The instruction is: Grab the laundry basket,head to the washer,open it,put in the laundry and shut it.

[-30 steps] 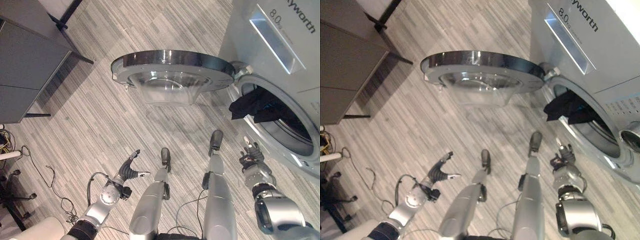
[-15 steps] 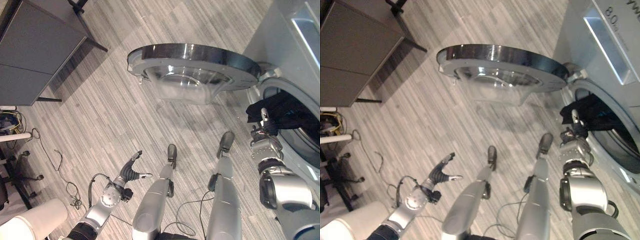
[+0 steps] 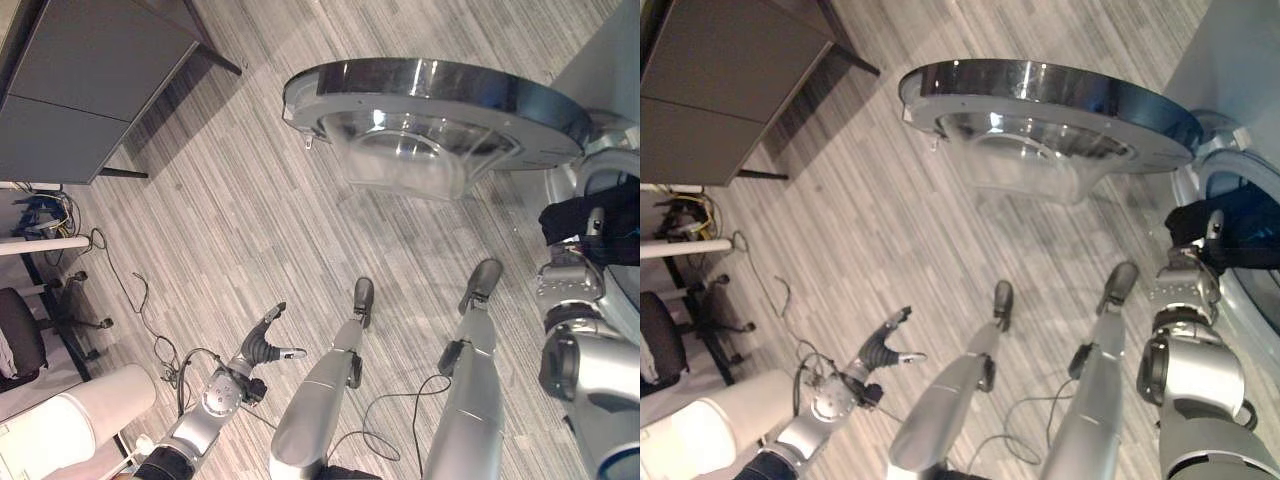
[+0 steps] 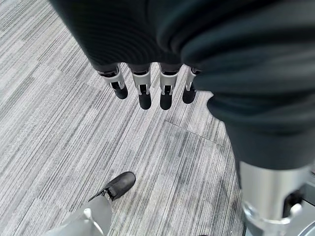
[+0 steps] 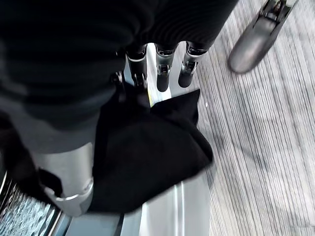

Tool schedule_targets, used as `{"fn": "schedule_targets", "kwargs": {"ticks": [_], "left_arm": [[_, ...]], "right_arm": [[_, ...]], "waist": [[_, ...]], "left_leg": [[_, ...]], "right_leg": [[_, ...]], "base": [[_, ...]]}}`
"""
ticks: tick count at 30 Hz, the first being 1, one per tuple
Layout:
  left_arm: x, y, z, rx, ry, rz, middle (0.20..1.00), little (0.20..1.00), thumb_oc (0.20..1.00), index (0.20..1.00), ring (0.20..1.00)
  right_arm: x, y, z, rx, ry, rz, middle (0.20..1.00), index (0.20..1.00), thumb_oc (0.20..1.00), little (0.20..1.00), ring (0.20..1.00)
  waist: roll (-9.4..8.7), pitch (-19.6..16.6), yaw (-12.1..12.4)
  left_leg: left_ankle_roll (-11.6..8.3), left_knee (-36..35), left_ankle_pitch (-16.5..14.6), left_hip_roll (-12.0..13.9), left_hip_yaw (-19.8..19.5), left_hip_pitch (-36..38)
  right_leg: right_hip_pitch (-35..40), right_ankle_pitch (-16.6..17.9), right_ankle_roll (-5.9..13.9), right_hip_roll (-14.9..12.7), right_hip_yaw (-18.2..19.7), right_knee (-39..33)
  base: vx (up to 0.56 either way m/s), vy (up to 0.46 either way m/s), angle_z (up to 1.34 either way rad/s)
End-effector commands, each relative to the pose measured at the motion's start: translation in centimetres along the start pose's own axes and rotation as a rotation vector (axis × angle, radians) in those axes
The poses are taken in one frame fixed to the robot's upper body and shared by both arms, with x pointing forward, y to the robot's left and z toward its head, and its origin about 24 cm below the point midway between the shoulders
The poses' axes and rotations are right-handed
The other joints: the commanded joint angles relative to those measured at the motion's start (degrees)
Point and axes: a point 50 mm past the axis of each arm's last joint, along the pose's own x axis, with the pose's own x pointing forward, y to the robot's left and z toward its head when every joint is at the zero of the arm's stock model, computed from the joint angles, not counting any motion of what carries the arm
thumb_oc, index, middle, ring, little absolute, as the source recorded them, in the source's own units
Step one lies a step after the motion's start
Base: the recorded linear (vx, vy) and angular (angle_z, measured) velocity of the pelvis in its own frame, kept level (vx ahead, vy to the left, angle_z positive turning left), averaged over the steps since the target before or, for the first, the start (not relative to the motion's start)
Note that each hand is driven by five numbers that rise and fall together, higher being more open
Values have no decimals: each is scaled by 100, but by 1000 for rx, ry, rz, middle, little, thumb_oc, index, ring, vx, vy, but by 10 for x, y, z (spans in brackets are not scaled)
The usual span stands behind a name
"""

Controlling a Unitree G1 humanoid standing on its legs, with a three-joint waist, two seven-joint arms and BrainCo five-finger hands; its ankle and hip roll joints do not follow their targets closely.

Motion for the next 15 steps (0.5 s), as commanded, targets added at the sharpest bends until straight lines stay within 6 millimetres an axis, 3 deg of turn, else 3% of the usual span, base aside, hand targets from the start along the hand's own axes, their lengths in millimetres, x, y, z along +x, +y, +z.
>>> {"fn": "schedule_targets", "kwargs": {"ticks": [1,2,3,6,8,11,15], "left_arm": [[0,-6,6,6,-37,-17,1000,1000,1000,1000,1000],[1,-6,7,5,-38,-14,1000,1000,1000,1000,1000],[0,-5,6,2,-36,-11,1000,1000,1000,1000,1000],[1,-2,6,4,-33,-3,1000,1000,1000,1000,1000],[2,-2,6,1,-34,0,1000,1000,1000,1000,1000],[1,3,4,-10,-29,25,1000,1000,1000,1000,1000],[1,8,5,-5,-31,42,1000,1000,1000,1000,1000]], "right_arm": [[-4,51,121,17,-384,133,580,580,580,580,580],[-6,56,125,22,-396,144,351,351,351,351,351],[-9,64,129,27,-416,165,200,200,200,200,200],[-20,89,140,56,-468,238,200,200,200,200,200],[-22,95,141,58,-481,256,200,200,200,200,200],[-35,115,156,65,-550,319,200,200,200,200,200],[-42,119,174,95,-605,327,200,200,200,200,200]], "waist": [[871,211,-152],[858,205,-156],[837,204,-162],[779,205,-212],[761,219,-232],[615,186,-308],[537,173,-355]], "left_leg": [[-450,-80,225,306,-414,-261],[-449,-80,227,309,-409,-253],[-448,-80,229,315,-404,-241],[-454,-80,224,343,-384,-190],[-456,-80,218,356,-382,-163],[-478,-80,208,404,-392,-70],[-500,-80,214,418,-407,-25]], "right_leg": [[-75,-1651,385,108,433,1388],[-69,-1648,383,121,440,1388],[-55,-1643,378,137,445,1385],[14,-1635,358,187,440,1338],[49,-1629,353,202,431,1322],[195,-1607,327,247,374,1234],[277,-1607,316,277,355,1198]], "base": [[0,0,0],[0,0,0],[0,0,0],[0,0,0],[6,-18,-6],[12,-41,-9],[2,-31,-1]]}}
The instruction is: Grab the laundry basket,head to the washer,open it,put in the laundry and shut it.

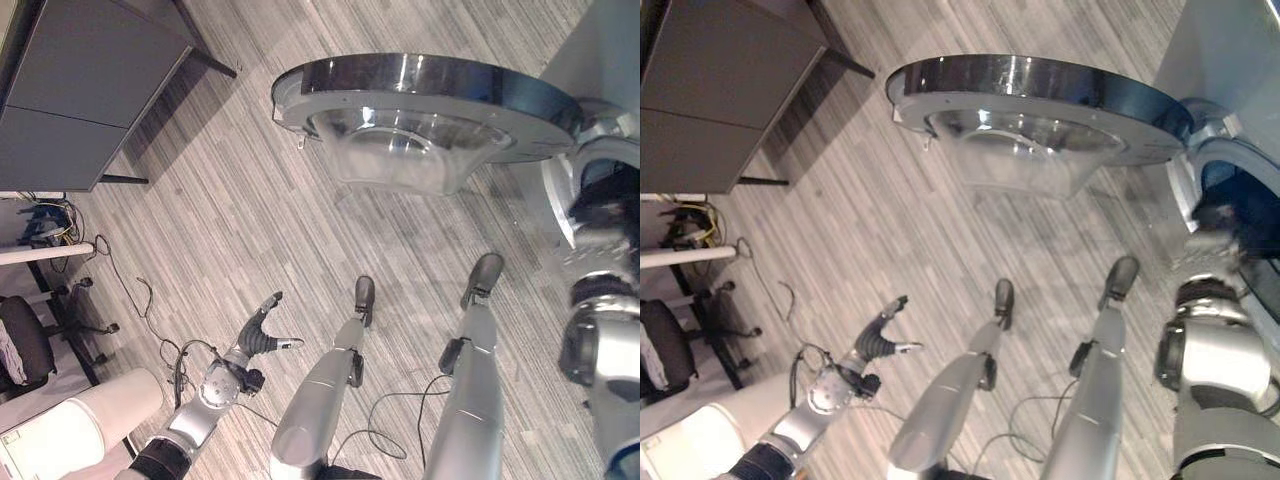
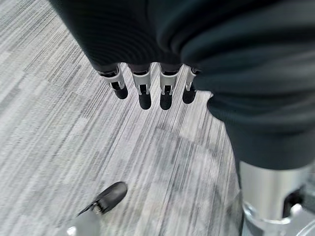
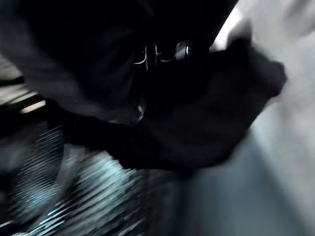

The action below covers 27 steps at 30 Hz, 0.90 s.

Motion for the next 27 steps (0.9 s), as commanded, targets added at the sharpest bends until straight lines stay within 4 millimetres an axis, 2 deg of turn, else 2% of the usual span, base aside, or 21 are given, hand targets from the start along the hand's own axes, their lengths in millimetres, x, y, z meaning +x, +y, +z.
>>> {"fn": "schedule_targets", "kwargs": {"ticks": [1,7,8,9,10,11,12,15,19,20,22,23,24,25,26,27], "left_arm": [[-3,-1,-2,3,-1,10,1000,1000,1000,1000,1000],[-4,1,-11,47,38,14,1000,1000,1000,1000,1000],[-6,1,-13,50,44,7,1000,1000,1000,1000,1000],[-6,1,-13,51,43,6,1000,1000,1000,1000,1000],[-7,1,-14,52,50,1,1000,1000,1000,1000,1000],[-7,1,-14,50,50,-2,1000,1000,1000,1000,1000],[-6,1,-14,51,51,-2,1000,1000,1000,1000,1000],[-4,3,-11,33,41,-4,1000,1000,1000,1000,1000],[-2,0,-8,14,35,-13,1000,1000,1000,1000,1000],[-2,-1,-8,11,38,-14,1000,1000,1000,1000,1000],[-3,0,-9,15,42,-14,1000,1000,1000,1000,1000],[-3,-2,-12,20,54,-15,1000,1000,1000,1000,1000],[-4,-3,-15,30,67,-18,1000,1000,1000,1000,1000],[-4,-2,-16,32,69,-18,1000,1000,1000,1000,1000],[-7,-5,-22,42,101,-33,1000,1000,1000,1000,1000],[-9,-5,-27,49,118,-35,1000,1000,1000,1000,1000]], "right_arm": [[4,46,94,15,-328,148,200,200,200,200,200],[-3,51,138,87,-494,162,200,200,200,200,200],[-5,48,157,110,-559,140,200,200,200,200,200],[-5,48,158,111,-561,138,200,200,200,200,200],[-4,44,163,105,-576,114,511,511,511,511,511],[-2,40,165,83,-576,82,1000,1000,1000,1000,1000],[1,36,164,53,-559,57,1000,1000,1000,1000,1000],[15,12,142,-72,-418,-15,1000,1000,1000,1000,1000],[19,-16,89,-35,-239,-19,1000,1000,1000,1000,1000],[15,-29,62,-15,-177,-5,1000,1000,1000,1000,1000],[15,-32,60,-13,-175,-7,1000,1000,1000,1000,1000],[6,-42,31,-16,-118,33,1000,1000,1000,1000,1000],[2,-47,21,-30,-101,50,1000,1000,1000,1000,1000],[1,-49,20,-30,-100,48,1000,1000,1000,1000,1000],[-12,-66,-6,-76,-34,85,1000,1000,1000,1000,1000],[-19,-77,-18,-95,-6,93,1000,1000,1000,1000,1000]], "waist": [[491,151,-324],[263,104,-521],[194,62,-567],[197,70,-557],[158,38,-562],[131,20,-563],[105,9,-562],[56,8,-590],[59,23,-665],[47,-1,-690],[28,-1,-687],[4,-29,-726],[-23,-60,-735],[-31,-57,-735],[-98,-117,-788],[-136,-147,-812]], "left_leg": [[-520,-78,215,400,-523,-94],[-558,-78,167,507,-457,39],[-561,-78,152,531,-449,88],[-559,-78,192,536,-449,69],[-561,-78,145,551,-447,116],[-562,-78,146,565,-441,136],[-561,-78,141,572,-435,152],[-554,-78,132,603,-385,193],[-503,-78,117,627,-302,286],[-478,-78,40,633,-279,395],[-474,-78,82,636,-284,385],[-444,-78,41,644,-264,484],[-430,-78,-32,639,-259,573],[-427,-78,0,640,-261,568],[-395,-78,-55,657,-251,722],[-381,-78,-84,664,-242,800]], "right_leg": [[217,-1750,338,202,253,1354],[398,-1720,320,313,278,1188],[446,-1712,320,341,280,1141],[435,-1653,312,348,277,1122],[473,-1702,320,353,282,1101],[496,-1683,321,360,289,1069],[516,-1672,325,376,303,1040],[543,-1640,328,401,320,991],[606,-1600,301,436,358,1010],[701,-1656,303,418,365,1018],[703,-1596,295,422,359,996],[801,-1593,292,408,365,985],[893,-1646,299,393,365,982],[896,-1602,293,395,361,968],[1059,-1573,296,373,355,909],[1157,-1556,297,367,354,871]], "base": [[10,-27,-4],[30,-36,-3],[17,-37,-1],[28,-43,-2],[12,-18,-4],[40,-26,-5],[14,-20,-4],[-6,-2,-5],[8,4,-1],[9,13,-4],[-5,13,-4],[37,23,-4],[21,23,-3],[39,25,-5],[21,32,-6],[94,46,-9]]}}
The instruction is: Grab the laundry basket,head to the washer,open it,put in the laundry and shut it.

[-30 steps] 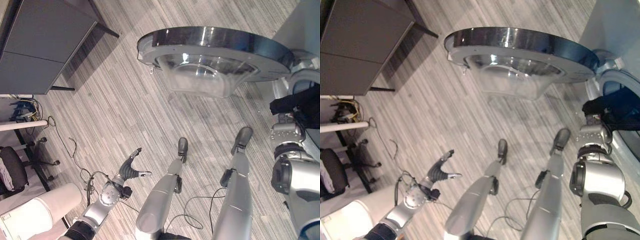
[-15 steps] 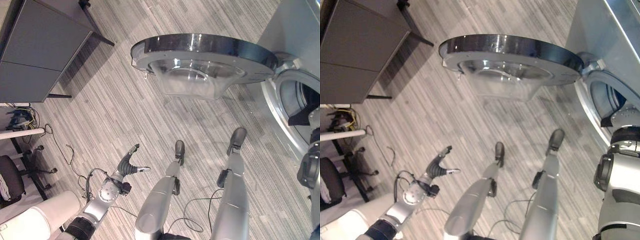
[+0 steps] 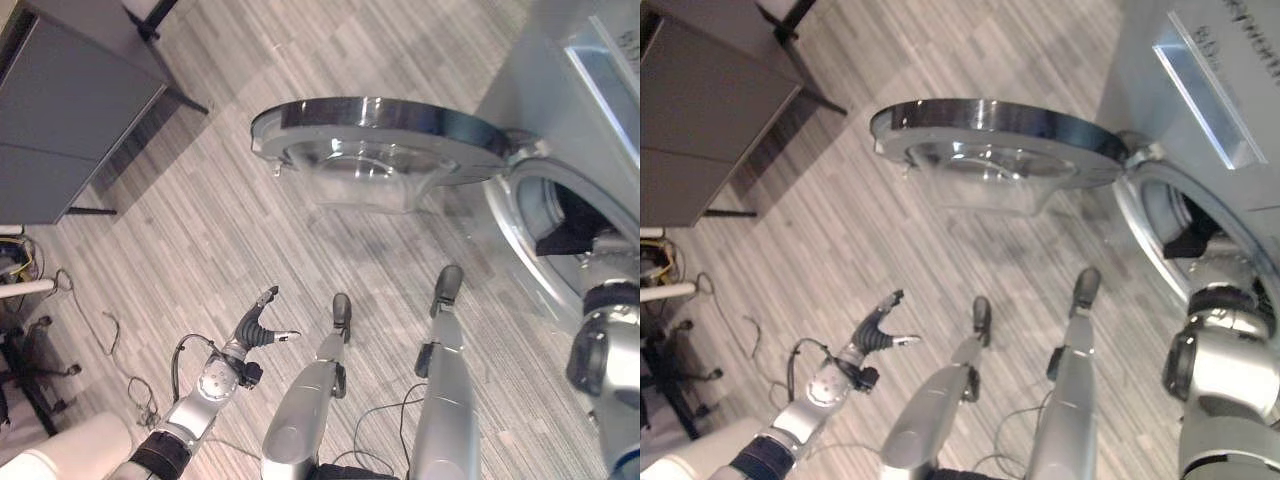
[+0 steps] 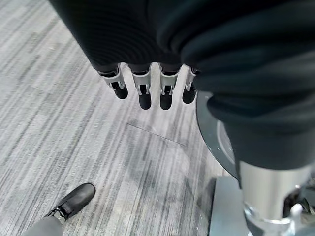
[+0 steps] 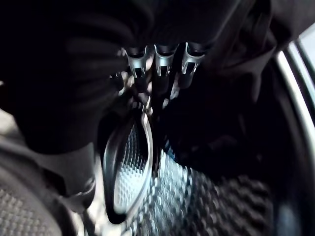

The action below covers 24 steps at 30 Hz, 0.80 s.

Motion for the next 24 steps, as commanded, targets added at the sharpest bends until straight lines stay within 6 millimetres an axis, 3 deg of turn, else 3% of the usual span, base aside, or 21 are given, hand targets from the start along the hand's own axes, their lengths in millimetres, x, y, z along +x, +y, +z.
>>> {"fn": "schedule_targets", "kwargs": {"ticks": [1,5,6,7,14,19,24], "left_arm": [[-15,-10,-30,41,118,-43,1000,1000,1000,1000,1000],[-27,-8,-51,88,211,-59,1000,1000,1000,1000,1000],[-34,-8,-63,104,266,-62,1000,1000,1000,1000,1000],[-35,-8,-64,105,270,-64,1000,1000,1000,1000,1000],[-64,-11,-108,130,492,-65,1000,1000,1000,1000,1000],[-92,-18,-144,179,697,-62,1000,1000,1000,1000,1000],[-121,-27,-170,193,890,-57,1000,1000,1000,1000,1000]], "right_arm": [[-8,-33,16,-109,-74,93,1000,1000,1000,1000,1000],[-40,-91,-23,-243,86,58,1000,1000,1000,1000,1000],[-59,-127,-41,-336,200,4,1000,1000,1000,1000,1000],[-61,-129,-42,-339,204,2,1000,1000,1000,1000,1000],[-156,-245,-88,-646,681,-205,1000,1000,1000,1000,1000],[-212,-283,-96,-763,904,-242,1000,1000,1000,1000,1000],[-236,-291,-98,-831,977,-200,1000,1000,1000,1000,1000]], "waist": [[192,-445,-234],[1,-607,-353],[-127,-696,-404],[-138,-694,-404],[-582,-1235,-568],[-819,-1715,-642],[-989,-2135,-784]], "left_leg": [[-412,15,43,557,-362,-105],[-338,15,-77,592,-290,305],[-294,45,-158,613,-262,528],[-292,42,-165,613,-257,564],[-174,427,-644,650,-129,1285],[-96,518,-905,649,13,1767],[21,489,-1095,554,184,2239]], "right_leg": [[153,-1724,300,173,295,1324],[633,-1613,315,160,335,1082],[891,-1582,325,175,361,983],[934,-1579,328,177,362,961],[1891,-1482,384,186,444,575],[2321,-1409,447,155,544,402],[2584,-1297,558,102,764,320]], "base": [[68,38,-6],[90,64,-12],[99,46,-15],[97,45,-13],[82,72,-15],[85,83,-21],[26,108,-21]]}}
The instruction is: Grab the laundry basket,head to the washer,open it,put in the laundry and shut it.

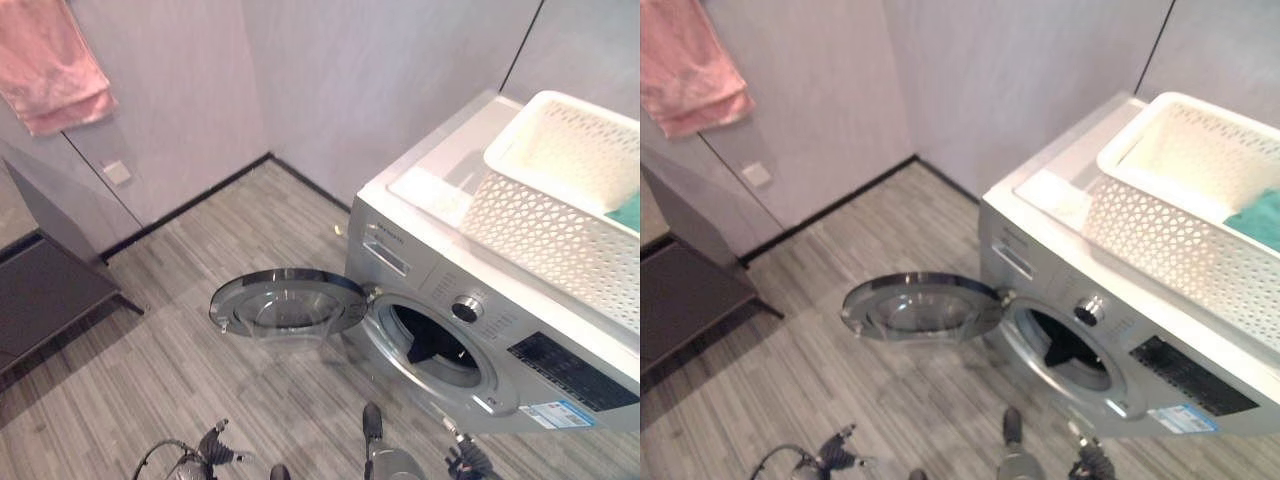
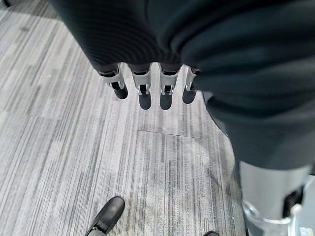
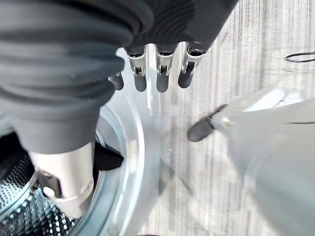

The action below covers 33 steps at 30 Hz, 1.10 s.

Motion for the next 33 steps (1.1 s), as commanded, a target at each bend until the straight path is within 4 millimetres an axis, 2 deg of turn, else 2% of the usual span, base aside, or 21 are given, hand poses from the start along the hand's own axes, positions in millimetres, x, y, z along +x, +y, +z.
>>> {"fn": "schedule_targets", "kwargs": {"ticks": [1,5,8,9,10,11,12,14,15,19,23,24,25,26,29,32,33], "left_arm": [[1,2,-10,-2,69,58,1000,1000,1000,1000,1000],[-2,-5,-25,-2,162,54,1000,1000,1000,1000,1000],[-1,-3,-24,-25,171,72,1000,1000,1000,1000,1000],[0,-3,-22,-42,168,77,1000,1000,1000,1000,1000],[0,-3,-22,-42,168,77,1000,1000,1000,1000,1000],[1,-5,-18,-56,157,75,1000,1000,1000,1000,1000],[1,-6,-18,-56,157,74,1000,1000,1000,1000,1000],[2,-9,-13,-57,140,67,1000,1000,1000,1000,1000],[2,-13,-11,-69,131,64,1000,1000,1000,1000,1000],[2,-20,-6,-79,122,53,1000,1000,1000,1000,1000],[2,-24,-6,-59,132,45,1000,1000,1000,1000,1000],[2,-25,-5,-60,130,45,1000,1000,1000,1000,1000],[2,-25,-4,-46,133,45,1000,1000,1000,1000,1000],[2,-23,-6,-37,136,46,1000,1000,1000,1000,1000],[1,-22,-8,10,131,43,1000,1000,1000,1000,1000],[1,-19,-10,70,114,29,1000,1000,1000,1000,1000],[1,-17,-11,89,112,21,1000,1000,1000,1000,1000]], "right_arm": [[3,9,37,-32,-137,41,1000,1000,1000,1000,1000],[-1,-11,45,44,-189,-43,1000,1000,1000,1000,1000],[-6,-31,65,130,-286,-133,1000,1000,1000,1000,1000],[-10,-37,78,164,-349,-161,1000,1000,1000,1000,1000],[-10,-37,78,164,-348,-161,1000,1000,1000,1000,1000],[-19,-51,105,203,-474,-233,1000,1000,1000,1000,1000],[-19,-51,105,202,-474,-235,1000,1000,1000,1000,1000],[-34,-60,131,224,-617,-299,1000,1000,1000,1000,1000],[-55,-67,158,245,-787,-364,1000,1000,1000,1000,1000],[-98,-59,208,251,-1102,-457,1000,1000,1000,1000,1000],[-149,-31,254,240,-1425,-459,1000,1000,1000,1000,1000],[-150,-30,254,238,-1426,-464,1000,1000,1000,1000,1000],[-186,-8,275,209,-1629,-430,1000,1000,1000,1000,1000],[-204,0,284,153,-1732,-442,1000,1000,1000,1000,1000],[-248,8,298,-8,-1948,-591,1000,1000,1000,1000,1000],[-278,4,318,-163,-2047,-722,1000,1000,1000,1000,1000],[-290,6,330,-238,-2081,-764,1000,1000,1000,1000,1000]], "waist": [[245,142,-116],[201,-41,-310],[198,-150,-452],[201,-168,-499],[202,-167,-497],[204,-216,-589],[209,-213,-583],[222,-259,-634],[239,-312,-684],[254,-401,-690],[236,-474,-644],[244,-466,-642],[237,-482,-601],[208,-513,-560],[172,-552,-469],[91,-592,-379],[47,-597,-331]], "left_leg": [[-28,468,-338,258,-442,-276],[15,334,-415,190,-198,37],[52,238,-457,136,-106,209],[60,215,-472,119,-84,258],[60,214,-472,119,-83,261],[76,204,-505,96,-57,322],[77,202,-506,97,-55,329],[93,190,-529,89,-41,377],[104,149,-534,94,-16,420],[117,91,-521,117,19,436],[119,67,-517,143,12,458],[119,68,-520,145,15,458],[117,81,-525,160,6,461],[117,84,-528,168,-5,465],[123,91,-547,192,-52,464],[115,105,-550,209,-123,435],[113,119,-555,212,-143,427]], "right_leg": [[68,-1024,522,-381,332,984],[138,-920,636,-421,507,922],[175,-897,712,-456,611,923],[190,-889,738,-466,644,925],[192,-889,738,-466,645,925],[210,-878,762,-486,689,910],[215,-878,763,-485,690,909],[247,-858,784,-505,707,870],[255,-835,801,-511,724,814],[249,-780,823,-499,740,730],[265,-768,818,-482,758,690],[264,-767,818,-479,760,689],[272,-778,801,-465,769,692],[285,-783,797,-464,756,691],[329,-813,782,-464,711,676],[391,-819,777,-476,634,645],[408,-803,777,-479,615,625]], "base": [[14,86,-16],[8,75,-37],[10,50,-31],[-3,32,-24],[4,38,-18],[12,21,-13],[0,0,0],[0,0,0],[13,7,-6],[3,-7,-6],[7,-3,-2],[0,0,0],[0,0,0],[0,0,0],[14,-6,5],[7,-9,16],[-13,-13,10]]}}
